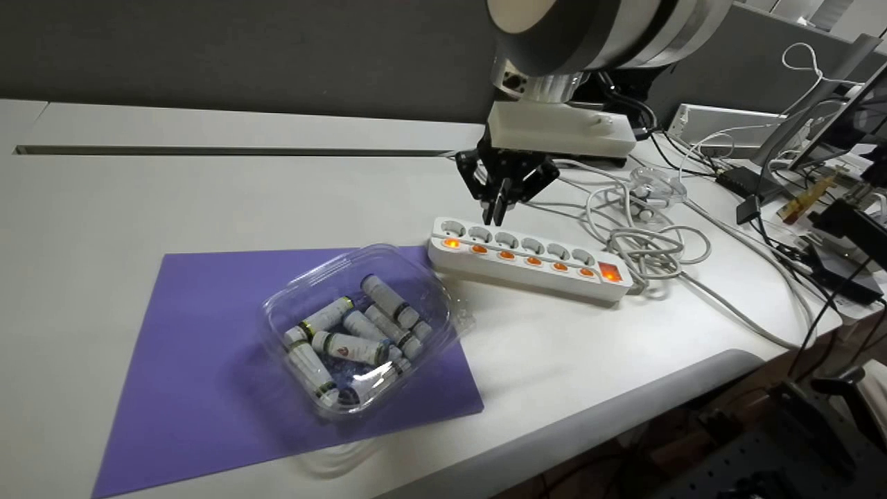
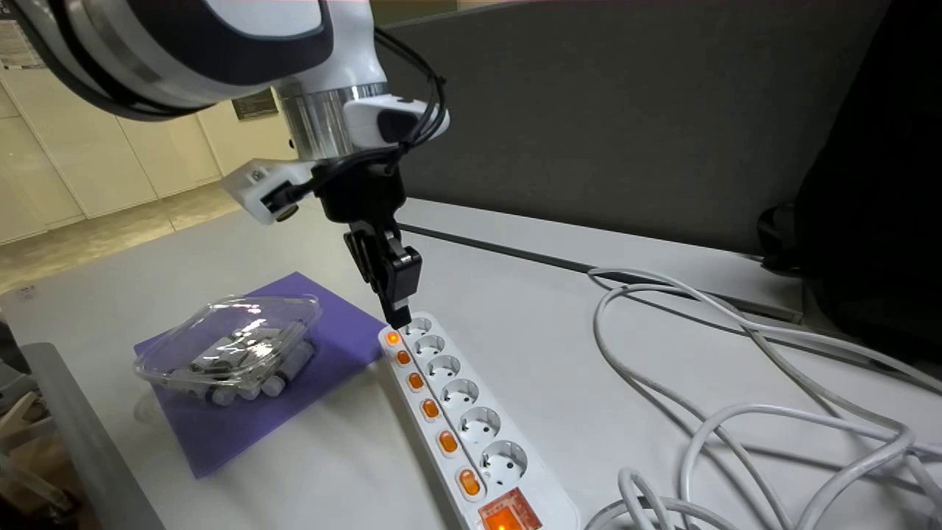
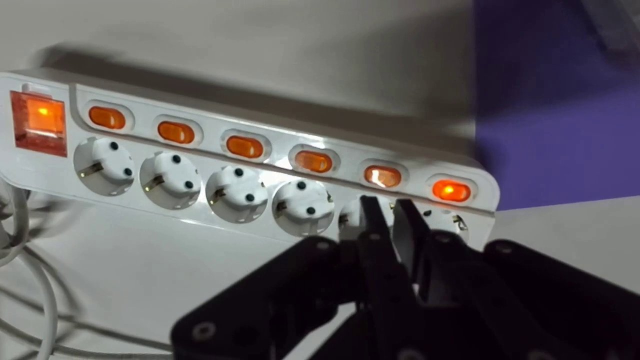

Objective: Turn off the first switch from the left

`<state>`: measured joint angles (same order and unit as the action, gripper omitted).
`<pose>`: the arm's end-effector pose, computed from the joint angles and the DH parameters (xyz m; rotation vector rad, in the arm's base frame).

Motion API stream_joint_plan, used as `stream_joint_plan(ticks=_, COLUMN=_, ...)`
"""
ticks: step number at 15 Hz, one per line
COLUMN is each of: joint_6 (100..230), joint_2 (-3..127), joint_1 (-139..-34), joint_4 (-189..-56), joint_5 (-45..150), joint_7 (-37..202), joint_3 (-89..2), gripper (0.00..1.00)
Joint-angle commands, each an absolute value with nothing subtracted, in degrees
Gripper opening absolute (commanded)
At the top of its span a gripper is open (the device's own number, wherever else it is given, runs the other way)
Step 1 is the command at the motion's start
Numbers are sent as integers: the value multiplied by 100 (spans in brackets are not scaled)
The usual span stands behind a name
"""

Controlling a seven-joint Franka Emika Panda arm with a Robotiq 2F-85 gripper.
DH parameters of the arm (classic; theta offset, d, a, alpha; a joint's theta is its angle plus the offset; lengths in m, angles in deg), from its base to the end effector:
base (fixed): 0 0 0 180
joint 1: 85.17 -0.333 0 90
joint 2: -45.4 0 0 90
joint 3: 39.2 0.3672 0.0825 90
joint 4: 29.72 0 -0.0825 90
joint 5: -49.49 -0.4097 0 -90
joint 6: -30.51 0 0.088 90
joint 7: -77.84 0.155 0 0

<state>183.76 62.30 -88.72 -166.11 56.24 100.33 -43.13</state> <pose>0.5315 -0.0040 0.1767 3.0374 -0.4450 0.0200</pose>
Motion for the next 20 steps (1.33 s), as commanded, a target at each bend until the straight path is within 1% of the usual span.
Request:
stream_joint_plan(ticks=1, joint_6=18367, joint_2=6270, joint_1=-8982, joint_4=-16558, joint_5=5590, joint_7=10001, joint_3=-4409, gripper=7)
stream_joint_plan(ticks=2, joint_6=18366, joint_2=6292, joint_1=-8998, joint_4=-16529, joint_5=5594, joint_7=10003, joint_3=-4424, gripper=2)
stream_joint_plan(ticks=5, joint_6=18322, joint_2=6348, joint_1=-8977, joint_4=-16491, joint_5=5568, joint_7=9941, joint_3=-4417, gripper=0)
stream_joint_plan(ticks=12, joint_6=18499, joint_2=6822, joint_1=-9223, joint_4=-16349, joint_5=5641, joint_7=9944, joint_3=-4422, gripper=0)
stream_joint_plan(ticks=20, joint_6=18914, joint_2=6981, joint_1=-9479, joint_4=-16287, joint_5=5637, joint_7=9861, joint_3=-4483, gripper=0)
